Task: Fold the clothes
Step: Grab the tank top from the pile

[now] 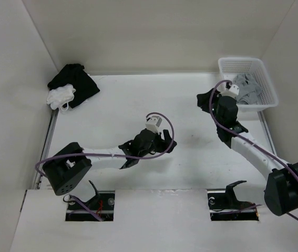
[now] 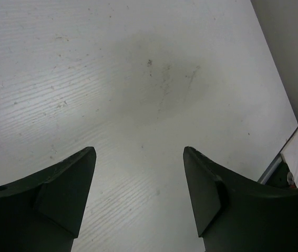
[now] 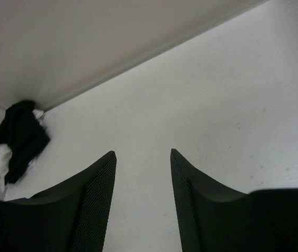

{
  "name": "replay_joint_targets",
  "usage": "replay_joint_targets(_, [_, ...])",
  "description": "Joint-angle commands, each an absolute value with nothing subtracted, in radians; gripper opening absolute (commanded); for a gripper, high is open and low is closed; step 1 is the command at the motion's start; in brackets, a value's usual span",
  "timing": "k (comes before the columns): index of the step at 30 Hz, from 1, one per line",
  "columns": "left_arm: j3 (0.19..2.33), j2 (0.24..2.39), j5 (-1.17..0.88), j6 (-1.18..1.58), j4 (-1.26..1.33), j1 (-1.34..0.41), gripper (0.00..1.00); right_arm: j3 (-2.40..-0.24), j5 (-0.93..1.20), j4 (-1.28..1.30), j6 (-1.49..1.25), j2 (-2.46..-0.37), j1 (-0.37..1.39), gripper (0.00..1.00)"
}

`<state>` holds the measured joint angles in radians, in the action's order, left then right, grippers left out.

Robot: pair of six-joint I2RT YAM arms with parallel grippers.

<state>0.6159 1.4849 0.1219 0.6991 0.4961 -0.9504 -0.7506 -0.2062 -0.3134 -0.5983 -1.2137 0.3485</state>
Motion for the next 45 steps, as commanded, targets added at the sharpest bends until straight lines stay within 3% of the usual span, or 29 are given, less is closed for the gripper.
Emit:
replay_joint_targets(1, [0.644,1.511,0.058,0.66,0.577,-0.953,0.67,-0.866,-0.271,-0.262,-0.561,-1.258,0.259,0.37])
replay_joint_targets(2, [0.638,1.523,0.055,0.661,0.583,-0.955,0.67,-0.899,-0.275,-0.255,-0.549,-1.287,0.22,0.21])
replay_joint_targets(4, [0.634,1.548,0.052,0.663,0.595,-0.963,0.66,-0.963,-0.279,-0.229,-0.548,-1.343,0.151,0.05])
replay_joint_targets(8, [0.624,1.557,0.043,0.658,0.604,-0.949,0.65,-1.118,-0.299,-0.189,-0.52,-1.504,0.01,0.02])
replay_joint_targets(9, [0.615,1.555,0.041,0.654,0.615,-0.94,0.63,-1.164,-0.314,-0.173,-0.509,-1.55,-0.025,0.05])
replay_joint_targets(12, [0.578,1.539,0.035,0.649,0.672,-0.914,0.58,-1.329,-0.351,-0.111,-0.491,-1.716,-0.138,0.34])
replay_joint_targets(16, [0.552,1.542,0.032,0.649,0.718,-0.886,0.57,-1.563,-0.328,0.004,-0.462,-1.952,-0.211,0.53])
replay_joint_targets(31, [0.52,1.557,0.005,0.667,0.813,-0.838,0.6,-2.238,-0.291,0.278,-0.413,-2.486,-0.272,0.61])
replay_joint_targets(34, [0.522,1.571,-0.008,0.678,0.822,-0.831,0.6,-2.327,-0.284,0.328,-0.429,-2.542,-0.275,0.5])
replay_joint_targets(36, [0.522,1.58,-0.017,0.687,0.831,-0.823,0.6,-2.365,-0.282,0.327,-0.423,-2.565,-0.271,0.35])
replay_joint_targets(38, [0.523,1.586,-0.025,0.692,0.836,-0.82,0.6,-2.413,-0.279,0.344,-0.428,-2.589,-0.271,0.29])
replay_joint_targets(40, [0.523,1.588,-0.026,0.692,0.839,-0.818,0.6,-2.43,-0.261,0.35,-0.433,-2.599,-0.272,0.16])
replay_joint_targets(44, [0.522,1.589,-0.026,0.695,0.842,-0.811,0.6,-2.427,-0.258,0.37,-0.428,-2.591,-0.28,0.0])
replay_joint_targets(45, [0.522,1.589,-0.026,0.696,0.842,-0.809,0.6,-2.407,-0.255,0.364,-0.428,-2.579,-0.28,0.0])
